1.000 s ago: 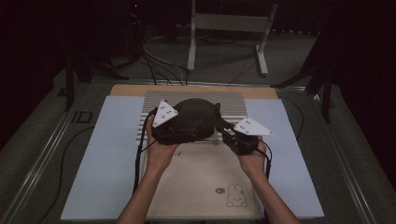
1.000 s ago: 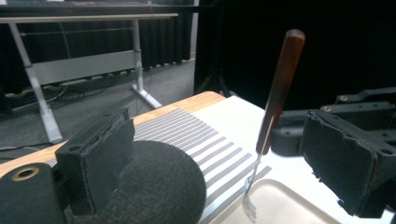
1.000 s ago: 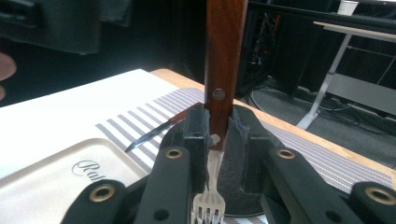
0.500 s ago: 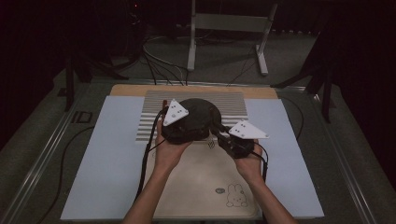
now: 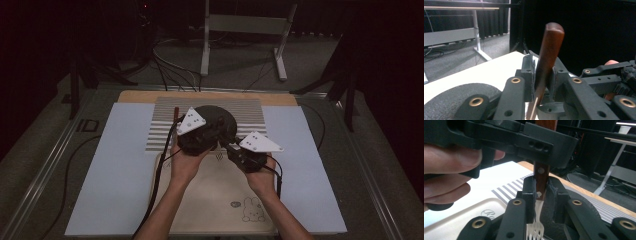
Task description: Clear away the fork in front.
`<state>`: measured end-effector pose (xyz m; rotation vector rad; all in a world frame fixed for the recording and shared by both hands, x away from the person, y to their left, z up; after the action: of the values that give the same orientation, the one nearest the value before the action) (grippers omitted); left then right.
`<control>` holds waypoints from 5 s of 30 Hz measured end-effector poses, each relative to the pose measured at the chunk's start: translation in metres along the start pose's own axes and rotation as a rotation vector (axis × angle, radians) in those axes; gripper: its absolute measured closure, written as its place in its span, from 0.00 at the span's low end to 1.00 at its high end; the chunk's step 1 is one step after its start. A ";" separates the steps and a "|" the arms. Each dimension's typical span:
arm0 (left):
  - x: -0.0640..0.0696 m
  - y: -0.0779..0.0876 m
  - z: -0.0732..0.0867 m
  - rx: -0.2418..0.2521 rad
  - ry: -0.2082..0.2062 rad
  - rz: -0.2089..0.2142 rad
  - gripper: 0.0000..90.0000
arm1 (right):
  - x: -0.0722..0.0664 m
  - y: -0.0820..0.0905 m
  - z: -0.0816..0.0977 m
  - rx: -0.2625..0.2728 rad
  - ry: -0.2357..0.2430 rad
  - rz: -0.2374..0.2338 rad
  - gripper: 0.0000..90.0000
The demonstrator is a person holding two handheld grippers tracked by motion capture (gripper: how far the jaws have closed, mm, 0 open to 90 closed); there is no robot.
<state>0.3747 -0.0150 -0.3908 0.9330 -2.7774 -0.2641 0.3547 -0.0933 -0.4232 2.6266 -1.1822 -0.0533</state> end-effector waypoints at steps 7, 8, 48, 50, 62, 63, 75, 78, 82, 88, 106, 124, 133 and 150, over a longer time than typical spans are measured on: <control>-0.005 0.005 0.000 -0.012 -0.001 -0.017 0.89 | 0.002 0.004 0.001 0.022 -0.006 -0.009 0.67; -0.006 0.007 0.000 -0.014 -0.004 -0.024 0.89 | 0.004 0.004 0.002 0.019 -0.009 -0.004 0.64; -0.054 0.104 0.040 -0.090 0.102 -0.063 0.89 | 0.092 0.103 0.102 -0.111 -0.100 0.312 0.16; -0.055 0.108 0.043 -0.097 0.108 -0.060 0.89 | 0.093 0.107 0.105 -0.112 -0.108 0.313 0.16; -0.056 0.120 0.057 -0.151 0.124 -0.031 0.89 | 0.097 0.112 0.112 -0.127 -0.124 0.332 0.16; -0.055 0.123 0.060 -0.159 0.126 -0.025 0.89 | 0.097 0.112 0.112 -0.129 -0.120 0.332 0.16; -0.053 0.134 0.073 -0.209 0.137 0.003 0.89 | 0.096 0.115 0.112 -0.130 -0.123 0.336 0.16; -0.053 0.137 0.075 -0.218 0.142 0.010 0.89 | 0.095 0.117 0.113 -0.133 -0.118 0.338 0.16; -0.052 0.142 0.079 -0.225 0.156 0.022 0.89 | 0.095 0.117 0.113 -0.134 -0.119 0.341 0.16; -0.050 0.148 0.084 -0.241 0.167 0.027 0.89 | 0.095 0.117 0.114 -0.134 -0.117 0.343 0.16; -0.048 0.167 0.097 -0.296 0.199 0.059 0.89 | 0.097 0.117 0.115 -0.134 -0.119 0.355 0.16; -0.089 0.134 0.136 -0.283 0.322 -0.015 0.84 | 0.095 0.114 0.117 -0.142 -0.108 0.351 0.16; -0.099 0.115 0.168 -0.359 0.394 -0.029 0.81 | 0.094 0.113 0.119 -0.151 -0.102 0.345 0.16; -0.112 0.113 0.188 -0.453 0.350 -0.153 0.67 | 0.094 0.113 0.121 -0.157 -0.083 0.348 0.16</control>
<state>0.3511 0.1620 -0.5605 0.9610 -2.2002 -0.6523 0.3181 -0.2612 -0.5047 2.2710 -1.5767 -0.1812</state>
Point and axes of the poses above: each handheld gripper's, and its own axes: y roughly backward along the jaws, z roughly out of its underside, x roughly to its right, the point moved 8 cm from there along -y, roughly forward along the jaws, and after that the axes turned 2 degrees about z, right-handed, at the moved point
